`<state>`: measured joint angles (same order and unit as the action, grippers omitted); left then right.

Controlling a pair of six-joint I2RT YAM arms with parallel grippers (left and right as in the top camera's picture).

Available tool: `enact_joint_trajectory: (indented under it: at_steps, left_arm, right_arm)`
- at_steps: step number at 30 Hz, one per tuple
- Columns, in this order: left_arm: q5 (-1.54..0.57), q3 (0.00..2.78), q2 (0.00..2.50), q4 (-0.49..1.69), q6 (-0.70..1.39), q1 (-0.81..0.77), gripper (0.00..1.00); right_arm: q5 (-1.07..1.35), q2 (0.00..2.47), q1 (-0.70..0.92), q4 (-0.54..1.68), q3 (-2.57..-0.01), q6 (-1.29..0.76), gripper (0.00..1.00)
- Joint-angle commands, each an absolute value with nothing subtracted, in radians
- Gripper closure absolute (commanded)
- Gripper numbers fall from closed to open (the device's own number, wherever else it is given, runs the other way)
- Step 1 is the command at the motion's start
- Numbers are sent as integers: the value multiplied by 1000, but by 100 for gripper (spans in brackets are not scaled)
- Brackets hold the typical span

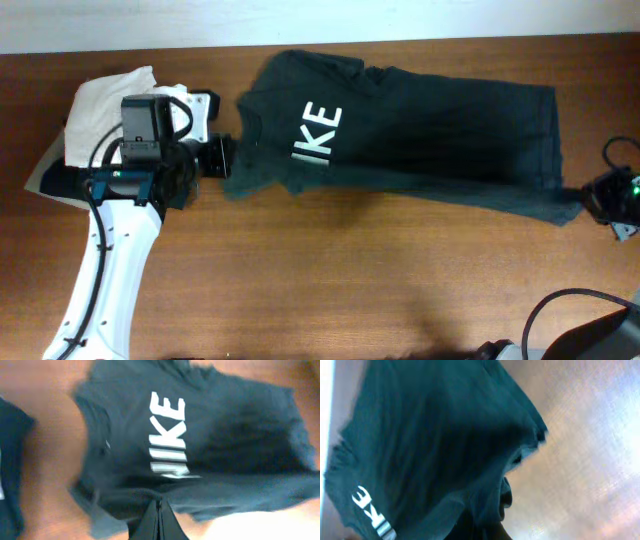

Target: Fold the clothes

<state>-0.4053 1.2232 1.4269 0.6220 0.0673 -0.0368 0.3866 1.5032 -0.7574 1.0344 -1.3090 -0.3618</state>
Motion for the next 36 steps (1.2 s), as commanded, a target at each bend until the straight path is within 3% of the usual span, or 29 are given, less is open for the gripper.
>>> enact_joint_trajectory:
  at_steps: [1,12,13,14,15,16,17,18,19,25,33,36]
  left_arm:
    - [-306,1236,1470,552,47,-64,100]
    - [-302,1236,1720,341,26,-117,100]
    - [-299,1236,1725,321,26,-117,100]
    - [-298,1236,1729,300,26,-117,99]
    - [-298,1236,1734,274,26,-117,89]
    - [-289,1237,1733,263,26,-115,59]
    - [-283,1246,1732,287,26,-106,44]
    - [-283,1259,1732,330,26,-93,18]
    - [-284,1269,1732,377,26,-78,17]
    - [-292,1271,1739,680,11,-39,19]
    - [-236,1211,1888,609,-74,-90,53]
    - [-239,1211,1951,570,-73,-90,55]
  right_arm:
    - [415,1549,-738,963,-1321,-419,96]
    - [408,1725,-588,658,-1321,-483,95]
    - [408,1741,-581,630,-1321,-493,91]
    - [408,1758,-575,590,-1321,-492,69]
    - [408,1771,-575,559,-1321,-492,47]
    - [408,1772,-585,553,-1321,-492,39]
    - [415,1771,-600,556,-1322,-487,37]
    - [419,1770,-618,572,-1322,-474,36]
    - [421,1769,-640,602,-1322,-459,36]
    - [381,1769,-708,889,-1320,-340,34]
    - [231,1770,-673,930,-1217,-347,34]
    - [231,1770,-673,915,-1194,-348,35]
